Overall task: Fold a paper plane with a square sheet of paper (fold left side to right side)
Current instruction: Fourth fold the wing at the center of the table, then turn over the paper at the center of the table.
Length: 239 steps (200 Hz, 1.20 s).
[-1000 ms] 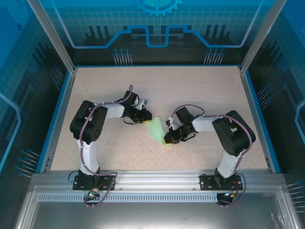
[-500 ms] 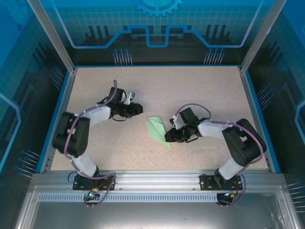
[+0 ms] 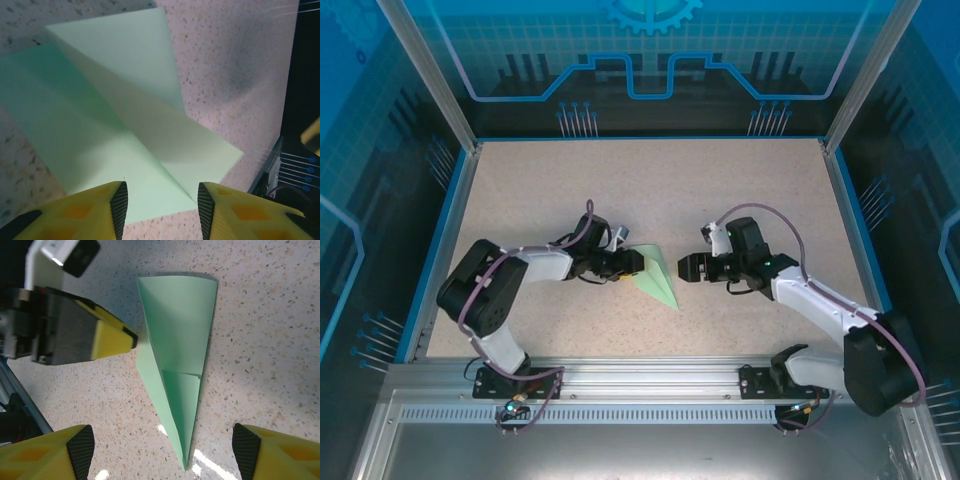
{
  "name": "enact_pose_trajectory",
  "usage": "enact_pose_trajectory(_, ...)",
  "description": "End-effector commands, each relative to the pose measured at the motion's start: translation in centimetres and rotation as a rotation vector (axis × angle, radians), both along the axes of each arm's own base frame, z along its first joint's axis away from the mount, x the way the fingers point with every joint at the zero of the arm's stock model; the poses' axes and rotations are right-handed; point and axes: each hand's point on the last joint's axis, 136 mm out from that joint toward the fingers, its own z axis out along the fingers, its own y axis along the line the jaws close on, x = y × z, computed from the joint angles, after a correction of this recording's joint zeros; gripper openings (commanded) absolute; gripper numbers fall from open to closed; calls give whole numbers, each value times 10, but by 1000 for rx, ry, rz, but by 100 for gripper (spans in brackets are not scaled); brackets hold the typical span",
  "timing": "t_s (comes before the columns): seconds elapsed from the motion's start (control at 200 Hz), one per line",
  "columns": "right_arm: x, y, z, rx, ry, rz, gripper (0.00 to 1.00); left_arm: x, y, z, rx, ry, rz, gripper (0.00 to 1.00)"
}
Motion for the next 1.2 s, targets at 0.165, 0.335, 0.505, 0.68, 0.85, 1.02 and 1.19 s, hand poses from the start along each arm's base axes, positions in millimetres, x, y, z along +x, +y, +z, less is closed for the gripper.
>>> enact_pose_trajectory(0.165,-9,-17,8,52,1,-39,80,25,-27,2,-51,-6,-22,43)
enact_pose_trajectory(0.335,-13,-20,15,121,12,-40,92,32,-41,4,-69,-9,-54,35)
enact_pose_trajectory(0.505,-15,-25,20,207,33,-44,99,38,-47,7,-86,-21,-65,19)
enact_pose_trajectory(0.68,-14,-29,29,292,40,-26,99,40,-49,38,-116,-99,-83,9)
enact_pose_trajectory(0.85,-8,-30,51,414,-3,1,99,38,-47,109,-170,-263,-104,8)
enact_pose_trajectory(1.02,-4,-26,86,525,-85,68,99,29,-39,186,-230,-452,-118,9)
enact_pose_trajectory(1.19,-9,-15,123,572,-176,173,99,14,-34,244,-302,-591,-140,11)
